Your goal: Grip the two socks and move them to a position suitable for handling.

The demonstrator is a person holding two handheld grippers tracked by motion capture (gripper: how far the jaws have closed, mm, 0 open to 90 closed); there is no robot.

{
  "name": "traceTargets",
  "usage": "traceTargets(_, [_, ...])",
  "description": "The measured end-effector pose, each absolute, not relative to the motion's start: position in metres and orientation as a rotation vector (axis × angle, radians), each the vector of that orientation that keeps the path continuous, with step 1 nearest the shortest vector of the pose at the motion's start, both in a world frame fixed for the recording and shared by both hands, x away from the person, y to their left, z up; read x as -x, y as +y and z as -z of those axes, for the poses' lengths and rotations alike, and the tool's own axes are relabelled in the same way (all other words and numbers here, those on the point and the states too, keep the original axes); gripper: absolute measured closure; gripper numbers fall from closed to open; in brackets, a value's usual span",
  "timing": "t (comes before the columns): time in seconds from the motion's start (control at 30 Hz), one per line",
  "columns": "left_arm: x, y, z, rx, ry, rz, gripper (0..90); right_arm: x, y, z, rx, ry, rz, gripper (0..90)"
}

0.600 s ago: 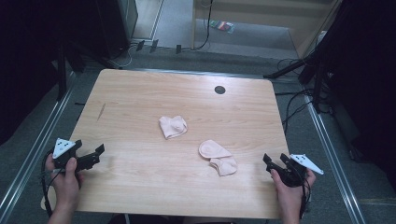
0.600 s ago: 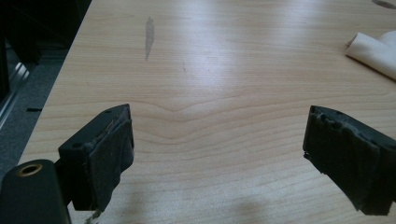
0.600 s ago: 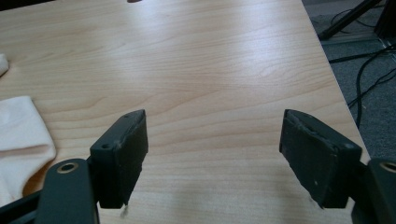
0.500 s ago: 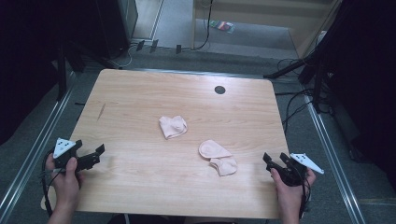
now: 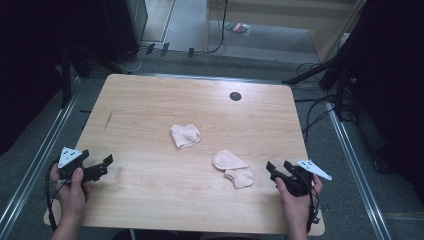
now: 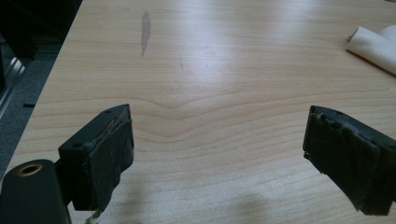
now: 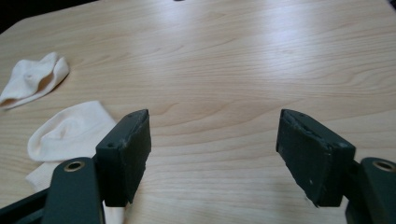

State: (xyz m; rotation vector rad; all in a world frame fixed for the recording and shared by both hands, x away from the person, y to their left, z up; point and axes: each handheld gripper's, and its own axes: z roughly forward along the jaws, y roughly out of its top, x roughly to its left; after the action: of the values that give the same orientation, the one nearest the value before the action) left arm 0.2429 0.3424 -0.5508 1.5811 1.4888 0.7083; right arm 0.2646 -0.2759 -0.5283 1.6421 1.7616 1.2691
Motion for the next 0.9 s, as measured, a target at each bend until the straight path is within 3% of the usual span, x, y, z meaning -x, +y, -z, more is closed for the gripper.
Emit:
traceTargets(0.57, [-0.244, 0.341, 0.551, -1.597, 1.484, -0.708, 9.2, -0.266, -0.233, 0.531, -1.594, 1.882, -1.300, 29.4])
traceTargets(0.9, [-0.244, 0.340, 0.551, -1.600, 1.486, -0.709, 9.2, -0.261, -0.201, 0.532, -1.435, 2.026, -1.366, 38.7])
